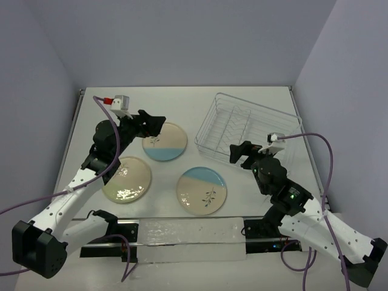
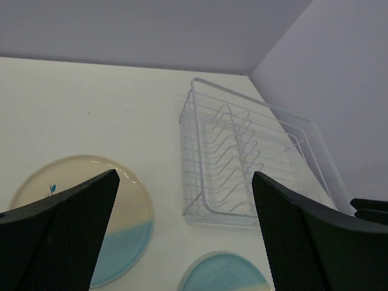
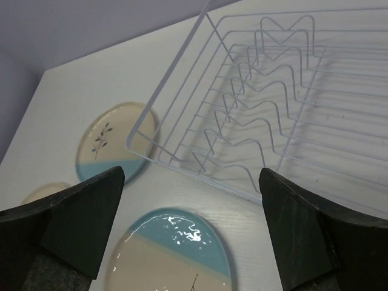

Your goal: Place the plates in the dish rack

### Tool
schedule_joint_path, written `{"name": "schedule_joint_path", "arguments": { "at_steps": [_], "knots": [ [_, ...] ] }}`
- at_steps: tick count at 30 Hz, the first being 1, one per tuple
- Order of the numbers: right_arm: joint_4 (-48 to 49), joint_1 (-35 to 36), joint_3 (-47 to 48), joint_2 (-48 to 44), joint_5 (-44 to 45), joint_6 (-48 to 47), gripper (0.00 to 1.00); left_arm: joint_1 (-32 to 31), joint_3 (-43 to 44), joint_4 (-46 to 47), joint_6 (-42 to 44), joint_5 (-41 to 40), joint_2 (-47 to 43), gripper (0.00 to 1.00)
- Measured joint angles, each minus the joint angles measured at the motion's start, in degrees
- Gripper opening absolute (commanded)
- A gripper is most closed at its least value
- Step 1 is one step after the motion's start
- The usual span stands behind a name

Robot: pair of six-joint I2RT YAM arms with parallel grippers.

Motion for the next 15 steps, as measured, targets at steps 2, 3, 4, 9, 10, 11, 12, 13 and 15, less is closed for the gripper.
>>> {"name": "schedule_joint_path", "arguments": {
  "at_steps": [2, 3, 4, 9, 10, 11, 12, 13, 15],
  "knots": [
    [-0.4, 0.0, 0.0, -0.6, 0.3, 0.0, 1.0, 0.0, 0.0, 0.9, -0.8, -0.3, -0.4, 0.99],
    [-0.5, 0.0, 0.0, -1.0, 0.4, 0.1, 1.0, 0.0, -0.1, 1.6, -1.2, -0.2, -0.6, 0.99],
    [-0.7, 0.0, 0.0, -1.5, 0.5, 0.1, 1.0, 0.0, -0.4, 2.5, -1.6, 0.4, -0.7, 0.99],
    [-1.5, 0.0, -1.3, -3.3, -0.6, 0.1, 1.0, 0.0, -2.5, 5.2, -2.8, 4.5, -0.5, 0.99],
    [-1.9, 0.0, -1.5, -3.4, -1.2, 0.0, 1.0, 0.0, -3.1, 5.6, -3.0, 5.8, 0.0, 0.99],
    [-2.2, 0.0, -1.7, -3.4, -2.2, -0.1, 1.0, 0.0, -3.8, 6.1, -3.3, 7.3, 0.7, 0.99],
    [-2.8, 0.0, -1.8, -3.3, -3.5, -0.4, 1.0, 0.0, -4.5, 6.9, -3.9, 8.9, 1.7, 0.99],
    [-3.2, 0.0, -1.8, -3.1, -4.9, -0.8, 1.0, 0.0, -5.3, 7.6, -4.5, 10.2, 2.8, 0.99],
    [-3.9, 0.0, -1.8, -2.3, -8.0, -1.4, 1.0, -0.2, -7.0, 8.5, -5.9, 12.1, 5.3, 0.99]
  ]
}}
